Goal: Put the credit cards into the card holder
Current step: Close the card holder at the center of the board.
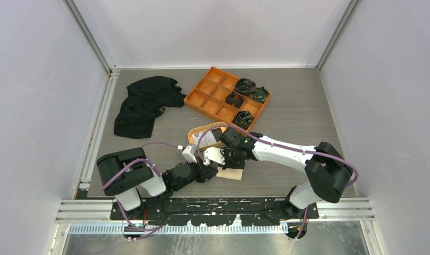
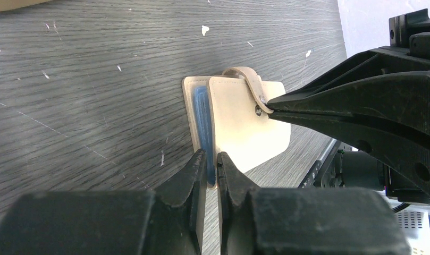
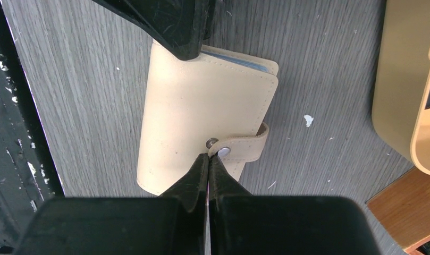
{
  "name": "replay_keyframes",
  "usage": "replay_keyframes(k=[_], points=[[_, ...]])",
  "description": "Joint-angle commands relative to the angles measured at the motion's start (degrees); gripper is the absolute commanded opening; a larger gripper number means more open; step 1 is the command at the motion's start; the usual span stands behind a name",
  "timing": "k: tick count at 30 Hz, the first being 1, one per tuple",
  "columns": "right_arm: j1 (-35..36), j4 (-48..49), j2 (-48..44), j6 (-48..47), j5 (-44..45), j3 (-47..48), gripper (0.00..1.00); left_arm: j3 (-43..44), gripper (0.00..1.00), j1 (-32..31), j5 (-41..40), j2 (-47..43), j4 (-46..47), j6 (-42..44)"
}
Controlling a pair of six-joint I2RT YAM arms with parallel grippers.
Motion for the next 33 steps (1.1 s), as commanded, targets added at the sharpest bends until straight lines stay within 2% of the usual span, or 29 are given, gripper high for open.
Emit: replay_keyframes(k=[1,27,33], points=[[0.67,-0.73,-0.37,-1.49,0.57,-0.09,0.01,0.74,0.13,-0.17,0.34,-0.48,0.99,0.86],[3.84,-1.90,0.56,-2.38,1.55,0.08,0.01,0.97,0.14,-0.20,0.86,-0.50,1.46,0.87],[4.34,-1.82,1.47,-2.19,2.72,0.17,0.01,-0.69,0.17,-0.14,0.12,-0.73,5.92,0.88]])
